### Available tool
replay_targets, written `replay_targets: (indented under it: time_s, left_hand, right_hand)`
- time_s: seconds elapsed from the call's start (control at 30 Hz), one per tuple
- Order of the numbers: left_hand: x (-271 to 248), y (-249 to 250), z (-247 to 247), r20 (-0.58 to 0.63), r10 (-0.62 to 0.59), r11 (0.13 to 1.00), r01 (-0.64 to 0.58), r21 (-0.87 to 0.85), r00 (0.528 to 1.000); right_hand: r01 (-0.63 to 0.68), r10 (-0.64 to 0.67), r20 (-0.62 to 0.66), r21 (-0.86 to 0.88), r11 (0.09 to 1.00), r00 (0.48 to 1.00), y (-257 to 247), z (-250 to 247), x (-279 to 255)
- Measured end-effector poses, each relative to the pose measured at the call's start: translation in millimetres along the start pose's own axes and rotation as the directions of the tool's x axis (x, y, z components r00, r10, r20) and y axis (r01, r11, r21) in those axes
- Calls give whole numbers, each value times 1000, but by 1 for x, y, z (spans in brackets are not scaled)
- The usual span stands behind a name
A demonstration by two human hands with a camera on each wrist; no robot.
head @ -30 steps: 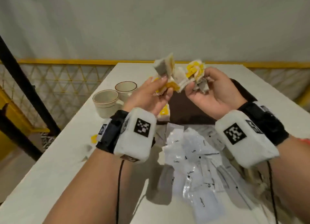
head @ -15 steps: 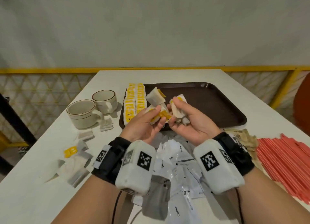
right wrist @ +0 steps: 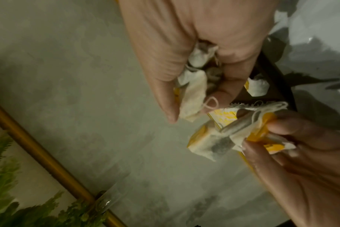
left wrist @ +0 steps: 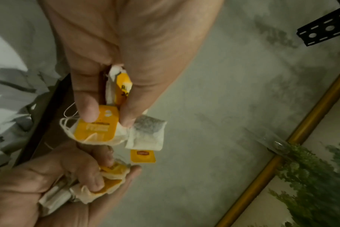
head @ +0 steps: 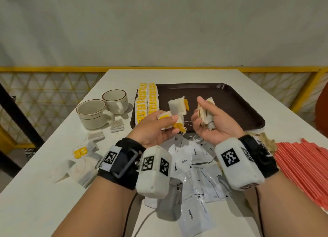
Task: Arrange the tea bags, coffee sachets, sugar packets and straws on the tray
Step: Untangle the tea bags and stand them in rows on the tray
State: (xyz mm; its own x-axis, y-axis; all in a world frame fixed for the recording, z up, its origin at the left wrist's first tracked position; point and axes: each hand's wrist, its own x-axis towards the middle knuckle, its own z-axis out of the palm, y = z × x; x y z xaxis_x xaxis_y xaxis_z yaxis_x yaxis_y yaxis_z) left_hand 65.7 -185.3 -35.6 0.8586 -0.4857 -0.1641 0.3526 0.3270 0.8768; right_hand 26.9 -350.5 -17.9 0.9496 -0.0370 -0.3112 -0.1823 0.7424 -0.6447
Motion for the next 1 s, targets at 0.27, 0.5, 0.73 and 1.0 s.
replay_targets:
  time_s: [0.27, 0.5, 0.73, 1.0]
  left_hand:
    - [-3, 6, 0, -1, -6, 999, 6, -39, 1000]
    - [-5, 8, -3, 38, 9, 999, -10, 35, 999]
    - [-6, 9, -5, 52, 17, 993, -23, 114, 998]
    - [-7, 11, -6, 84, -37, 990, 25, 140, 996]
  right_hand:
    - [39, -35, -52, 75, 996, 998, -2, 0, 0]
    - [-90, 91, -7, 51, 995, 996, -3, -4, -4]
    - [-56, 57, -4, 129, 990, 998, 0, -2, 2]
    - [34, -1, 89, -370, 928, 996, 2, -2, -4]
